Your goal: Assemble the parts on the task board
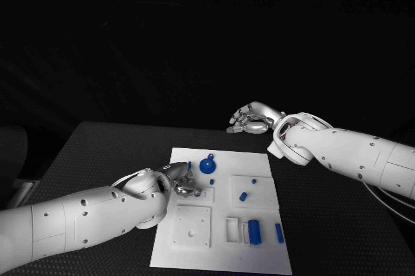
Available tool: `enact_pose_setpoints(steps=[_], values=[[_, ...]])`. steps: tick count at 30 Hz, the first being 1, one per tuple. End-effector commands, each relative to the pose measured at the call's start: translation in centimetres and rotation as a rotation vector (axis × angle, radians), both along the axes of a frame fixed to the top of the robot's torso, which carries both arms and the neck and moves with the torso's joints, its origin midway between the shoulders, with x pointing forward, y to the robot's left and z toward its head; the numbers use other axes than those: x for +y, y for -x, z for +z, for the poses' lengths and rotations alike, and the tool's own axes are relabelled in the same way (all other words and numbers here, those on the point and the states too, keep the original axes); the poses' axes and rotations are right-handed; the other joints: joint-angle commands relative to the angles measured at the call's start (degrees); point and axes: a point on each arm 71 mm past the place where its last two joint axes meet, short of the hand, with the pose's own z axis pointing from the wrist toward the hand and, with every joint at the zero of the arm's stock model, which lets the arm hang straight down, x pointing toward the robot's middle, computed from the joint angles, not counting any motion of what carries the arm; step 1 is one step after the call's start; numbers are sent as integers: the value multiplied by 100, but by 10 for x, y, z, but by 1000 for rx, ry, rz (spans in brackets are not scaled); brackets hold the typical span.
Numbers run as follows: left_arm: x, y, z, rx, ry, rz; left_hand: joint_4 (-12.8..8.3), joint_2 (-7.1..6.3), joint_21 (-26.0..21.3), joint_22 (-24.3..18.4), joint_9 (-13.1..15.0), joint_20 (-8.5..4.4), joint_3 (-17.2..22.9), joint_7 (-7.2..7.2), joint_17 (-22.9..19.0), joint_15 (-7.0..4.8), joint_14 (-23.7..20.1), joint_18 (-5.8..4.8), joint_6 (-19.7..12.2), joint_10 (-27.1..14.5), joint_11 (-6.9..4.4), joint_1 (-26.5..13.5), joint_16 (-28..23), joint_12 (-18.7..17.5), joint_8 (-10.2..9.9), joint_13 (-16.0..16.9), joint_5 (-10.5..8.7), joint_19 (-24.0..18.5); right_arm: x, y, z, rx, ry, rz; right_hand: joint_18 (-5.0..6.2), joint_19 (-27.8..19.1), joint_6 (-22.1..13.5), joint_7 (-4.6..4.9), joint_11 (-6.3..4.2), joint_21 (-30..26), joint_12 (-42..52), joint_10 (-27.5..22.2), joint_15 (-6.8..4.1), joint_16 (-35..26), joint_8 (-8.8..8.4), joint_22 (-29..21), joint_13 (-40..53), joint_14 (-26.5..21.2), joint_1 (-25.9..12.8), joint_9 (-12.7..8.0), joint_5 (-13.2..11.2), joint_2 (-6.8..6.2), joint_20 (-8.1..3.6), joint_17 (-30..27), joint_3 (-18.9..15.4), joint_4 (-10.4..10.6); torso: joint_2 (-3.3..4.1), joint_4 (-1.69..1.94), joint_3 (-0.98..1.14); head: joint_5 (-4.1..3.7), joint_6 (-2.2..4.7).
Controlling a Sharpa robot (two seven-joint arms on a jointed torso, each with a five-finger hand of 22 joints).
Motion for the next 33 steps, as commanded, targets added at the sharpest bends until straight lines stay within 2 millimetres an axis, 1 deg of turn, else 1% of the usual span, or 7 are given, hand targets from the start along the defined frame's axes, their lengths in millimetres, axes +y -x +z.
enact_pose_setpoints(steps=[1,4,7,14,21,28,33], values=[[-3,3,-5,49,-24,-22,40,-57,20,111,8,-534,7,44,-10,-23,-33,-44,-2,-20,-15,11,15,28,-42,8,-41,36,1,1,-1,12,3,10,53,-3,-38,-3,4,-39,-35,33,50,-34,19,3,-10,-6,-16,-9,30,-22,24,-9,5,38,1,0,1,1,-1],[-2,3,-5,48,-30,-15,-20,2,26,119,20,-535,28,46,-9,-24,-47,-43,-8,-28,-12,129,23,33,-44,19,5,21,1,1,-1,12,3,11,54,-3,-38,-3,4,-41,-36,33,51,-34,20,4,-13,-6,-17,-9,30,-21,24,-11,5,40,1,1,3,5,-4],[-1,2,-5,46,-34,-9,-34,-21,30,120,25,-530,-4,52,-9,-20,-55,-50,-16,-37,-7,133,27,33,-49,24,5,13,1,1,-1,12,3,10,54,-4,-39,-3,5,-43,-35,33,52,-34,20,5,-18,-7,-20,-11,31,-20,26,-12,5,47,-1,1,3,4,-2],[0,2,-6,49,-38,-5,65,-94,26,113,34,-530,-38,53,-15,-19,-68,-52,-23,-49,-6,52,30,31,-58,31,-94,8,0,1,-1,12,3,8,55,-7,-41,-2,6,-48,-35,32,53,-34,20,7,-28,-10,-25,-14,34,-26,28,-16,3,57,2,1,1,8,-5],[0,1,-5,45,-37,0,207,-217,19,109,45,-533,-21,56,-25,-20,-83,-51,-34,-64,-4,-11,29,27,-71,38,-168,3,1,1,-1,12,3,9,56,-11,-44,-1,7,-54,-36,30,55,-35,20,9,-39,-15,-30,-17,37,-33,30,-21,1,68,1,7,-1,8,2],[-1,1,-5,38,-26,-1,334,-237,17,110,55,-535,1,56,-31,-22,-85,-49,-35,-68,-3,-58,35,28,-75,43,-192,2,1,1,-1,12,3,9,57,-16,-48,0,9,-61,-39,25,58,-37,19,11,-52,-21,-32,-21,40,-37,32,-26,1,79,1,2,-4,8,4],[-2,2,-4,38,-15,-3,345,-217,19,112,59,-538,16,54,-32,-24,-85,-45,-35,-68,-5,-35,37,29,-76,45,-190,1,1,1,-1,14,3,9,57,-18,-48,0,10,-63,-39,24,59,-38,20,12,-57,-23,-32,-22,41,-36,33,-28,2,82,0,4,-6,5,0]])
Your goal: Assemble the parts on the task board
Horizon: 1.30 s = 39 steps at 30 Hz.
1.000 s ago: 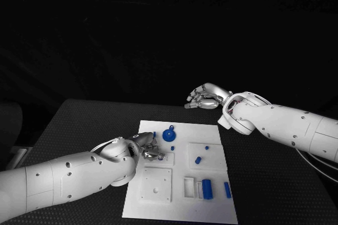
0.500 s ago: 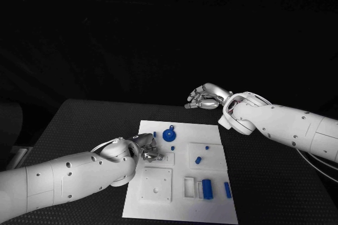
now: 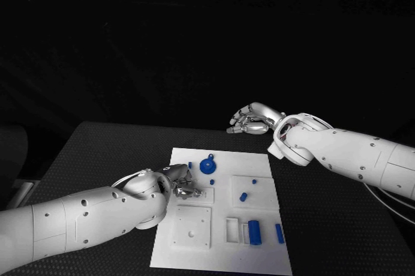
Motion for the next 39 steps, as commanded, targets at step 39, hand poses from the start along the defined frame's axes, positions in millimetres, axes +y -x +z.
enact_pose_setpoints(steps=[39], values=[[-8,6,-3,76,26,-6,-516,350,113,113,93,-546,307,4,-27,-13,41,-65,97,66,-22,464,150,111,-16,91,231,53,0,1,-3,17,5,9,64,-22,-48,1,11,-34,-32,29,41,-32,27,18,-50,-6,-47,-16,34,-26,40,-20,-14,81,-1,1,2,-7,1]])
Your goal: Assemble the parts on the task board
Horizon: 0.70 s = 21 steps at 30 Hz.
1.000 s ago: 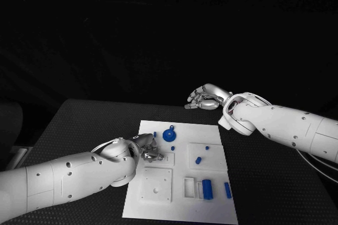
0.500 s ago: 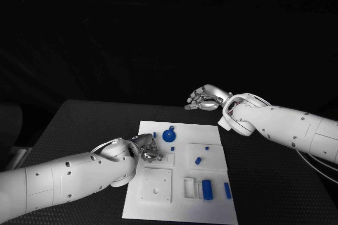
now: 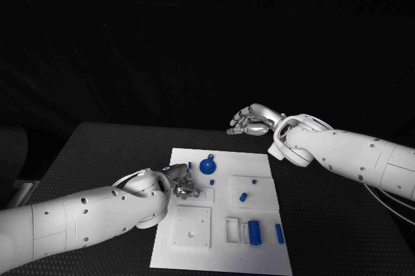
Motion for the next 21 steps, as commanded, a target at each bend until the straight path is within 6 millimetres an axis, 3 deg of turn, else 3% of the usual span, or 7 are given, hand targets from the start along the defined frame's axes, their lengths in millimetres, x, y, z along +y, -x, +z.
enact_pose_setpoints(steps=[1,9,16,21], values=[[-7,6,-5,41,-3,-33,48,-125,26,115,7,-537,60,-27,-6,-17,38,-63,44,-2,-44,-183,17,21,10,8,-144,43,1,1,-1,8,3,10,63,-1,-48,1,12,-34,-32,29,42,-31,27,8,-8,-8,-47,-5,35,-26,19,-9,2,35,0,2,-6,-4,-5],[-7,5,-4,33,2,-28,482,-366,21,115,23,-549,126,-29,-31,-30,31,-47,35,-16,-49,-484,26,17,0,20,-641,43,1,1,-1,9,3,10,64,-2,-50,2,12,-37,-32,28,42,-31,27,10,-14,-9,-49,-7,36,-30,21,-11,0,40,-1,4,-7,-9,0],[-8,5,-4,26,9,-29,772,-492,20,114,35,-556,145,-30,-44,-38,26,-41,29,-21,-51,-672,33,14,-3,26,-729,41,1,1,-1,11,4,9,64,-3,-51,2,12,-40,-32,27,43,-31,27,12,-20,-11,-51,-9,38,-33,22,-13,-1,44,0,3,-6,-10,10],[-8,4,-4,28,8,-28,861,-544,22,114,41,-559,158,-32,-49,-41,25,-37,27,-22,-52,-707,35,14,-3,28,-784,42,1,1,-2,11,4,9,65,-5,-53,2,13,-42,-32,26,44,-31,27,13,-25,-13,-50,-10,39,-37,22,-14,-2,46,-1,2,-5,-12,13]])
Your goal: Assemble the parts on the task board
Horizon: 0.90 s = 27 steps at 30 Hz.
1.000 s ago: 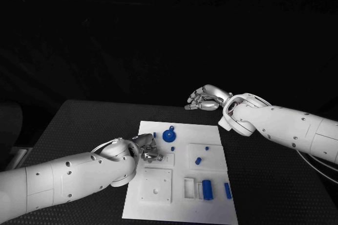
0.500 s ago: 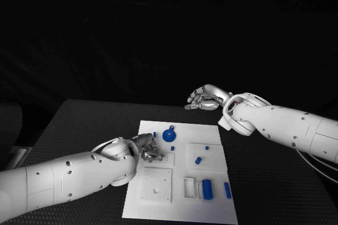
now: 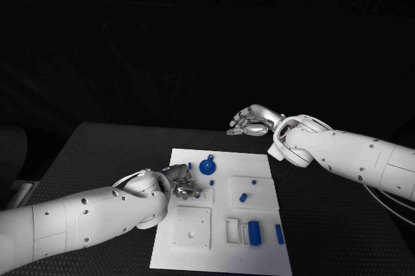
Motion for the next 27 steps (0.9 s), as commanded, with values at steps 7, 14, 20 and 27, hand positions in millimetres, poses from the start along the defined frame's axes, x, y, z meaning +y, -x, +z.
enact_pose_setpoints(steps=[7,14,20,27], values=[[-5,5,-4,32,6,-29,21,-17,23,113,11,-563,17,8,-7,-21,0,-33,-17,-21,9,-7,36,12,-15,9,-24,40,0,1,-1,11,4,9,66,-7,-56,3,13,-22,-32,23,45,-31,27,10,-13,-16,-27,-10,40,-19,23,-12,-3,49,-2,-1,2,0,1],[-5,6,-4,37,13,-31,-12,-21,27,115,14,-564,29,15,-13,-23,-14,-33,-38,-40,13,65,31,5,-23,8,-6,33,0,1,-1,13,5,9,67,-8,-58,4,14,-24,-32,23,46,-31,27,12,-18,-18,-26,-12,40,-20,24,-14,-3,53,-1,-2,-2,0,-5],[-5,7,-4,50,27,-32,-120,-18,29,116,21,-556,5,31,-24,-16,-46,-42,-74,-77,27,191,22,-8,-36,8,65,9,-1,1,-2,14,6,8,67,-8,-58,4,14,-25,-31,23,46,-30,27,13,-21,-18,-27,-12,40,-19,25,-15,-4,56,-1,-1,-4,-1,-8],[-2,10,-4,79,31,-36,-239,-20,20,114,20,-544,-29,51,-38,0,-90,-54,-119,-123,45,286,8,-25,-61,6,114,-29,-2,1,-3,16,6,6,68,-9,-58,5,15,-26,-30,23,46,-29,28,15,-25,-18,-29,-14,39,-20,26,-16,-5,61,-3,2,-1,-2,-9]])
